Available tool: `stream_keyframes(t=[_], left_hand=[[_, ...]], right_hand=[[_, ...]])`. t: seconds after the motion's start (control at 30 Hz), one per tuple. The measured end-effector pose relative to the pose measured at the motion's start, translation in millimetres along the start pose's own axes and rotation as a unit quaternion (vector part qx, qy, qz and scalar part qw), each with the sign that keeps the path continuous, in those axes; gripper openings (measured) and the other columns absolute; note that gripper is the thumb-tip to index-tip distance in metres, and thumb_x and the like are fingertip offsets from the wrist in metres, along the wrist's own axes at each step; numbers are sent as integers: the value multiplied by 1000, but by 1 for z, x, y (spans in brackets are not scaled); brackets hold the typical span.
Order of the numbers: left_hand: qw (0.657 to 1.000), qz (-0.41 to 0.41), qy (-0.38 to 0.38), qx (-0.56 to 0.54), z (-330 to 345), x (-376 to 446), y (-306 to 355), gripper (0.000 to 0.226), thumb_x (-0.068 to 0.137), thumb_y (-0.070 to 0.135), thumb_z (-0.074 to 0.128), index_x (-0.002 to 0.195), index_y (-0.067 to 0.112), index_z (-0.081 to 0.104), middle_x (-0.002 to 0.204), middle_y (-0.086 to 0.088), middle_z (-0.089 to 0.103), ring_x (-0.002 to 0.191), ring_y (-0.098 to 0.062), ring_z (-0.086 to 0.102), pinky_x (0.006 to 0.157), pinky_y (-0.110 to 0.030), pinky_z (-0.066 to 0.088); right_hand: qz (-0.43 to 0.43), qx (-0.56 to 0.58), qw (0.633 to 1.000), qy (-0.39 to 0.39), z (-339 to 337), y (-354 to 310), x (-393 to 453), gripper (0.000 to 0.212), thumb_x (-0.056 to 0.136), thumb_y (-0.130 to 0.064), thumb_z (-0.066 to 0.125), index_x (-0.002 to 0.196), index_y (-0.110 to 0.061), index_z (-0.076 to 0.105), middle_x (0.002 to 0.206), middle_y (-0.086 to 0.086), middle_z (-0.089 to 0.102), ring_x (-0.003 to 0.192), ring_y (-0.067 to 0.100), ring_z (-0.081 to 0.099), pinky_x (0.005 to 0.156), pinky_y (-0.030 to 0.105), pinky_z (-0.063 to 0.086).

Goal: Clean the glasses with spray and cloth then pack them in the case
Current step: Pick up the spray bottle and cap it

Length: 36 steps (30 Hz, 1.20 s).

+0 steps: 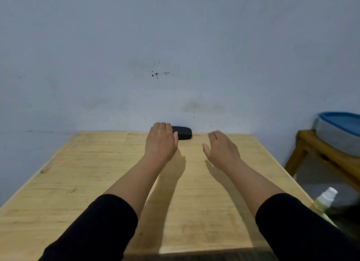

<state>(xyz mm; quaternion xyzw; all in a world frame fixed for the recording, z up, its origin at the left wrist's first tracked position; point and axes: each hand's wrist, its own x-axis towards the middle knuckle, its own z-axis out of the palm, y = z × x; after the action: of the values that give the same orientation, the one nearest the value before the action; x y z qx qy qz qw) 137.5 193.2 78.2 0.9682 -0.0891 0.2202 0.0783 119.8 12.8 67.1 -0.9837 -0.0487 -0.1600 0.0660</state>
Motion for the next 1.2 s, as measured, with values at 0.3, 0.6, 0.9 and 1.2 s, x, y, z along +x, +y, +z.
stream_keyframes(t=[0.3,0.6,0.9,1.2], left_hand=[[995,81,36,-54,-45,-35,86,39,98,28,32,116,-2,48,115,-17,56,113,-31,45,94,-38,36],[975,151,15,-163,-19,-81,172,41,96,29,38,124,0,46,124,-17,53,122,-29,41,98,-36,35],[958,130,-140,-214,46,-132,202,50,95,37,40,136,10,40,139,-12,45,130,-25,38,105,-35,35],[954,105,-160,-231,60,-140,205,40,92,38,44,122,11,50,128,-10,52,120,-25,44,97,-33,40]], right_hand=[[38,-20,996,72,-78,47,-65,49,96,-34,41,137,-6,39,141,10,42,129,25,40,96,36,40],[106,-1,988,110,-112,118,-147,51,96,-31,44,141,-8,35,147,10,39,135,23,36,106,33,33],[218,162,937,221,-60,151,-218,50,92,-26,56,139,-13,43,144,4,46,134,16,40,103,17,23],[281,352,856,253,-16,156,-219,56,83,-14,69,135,-18,48,135,2,56,122,14,54,99,25,47]])
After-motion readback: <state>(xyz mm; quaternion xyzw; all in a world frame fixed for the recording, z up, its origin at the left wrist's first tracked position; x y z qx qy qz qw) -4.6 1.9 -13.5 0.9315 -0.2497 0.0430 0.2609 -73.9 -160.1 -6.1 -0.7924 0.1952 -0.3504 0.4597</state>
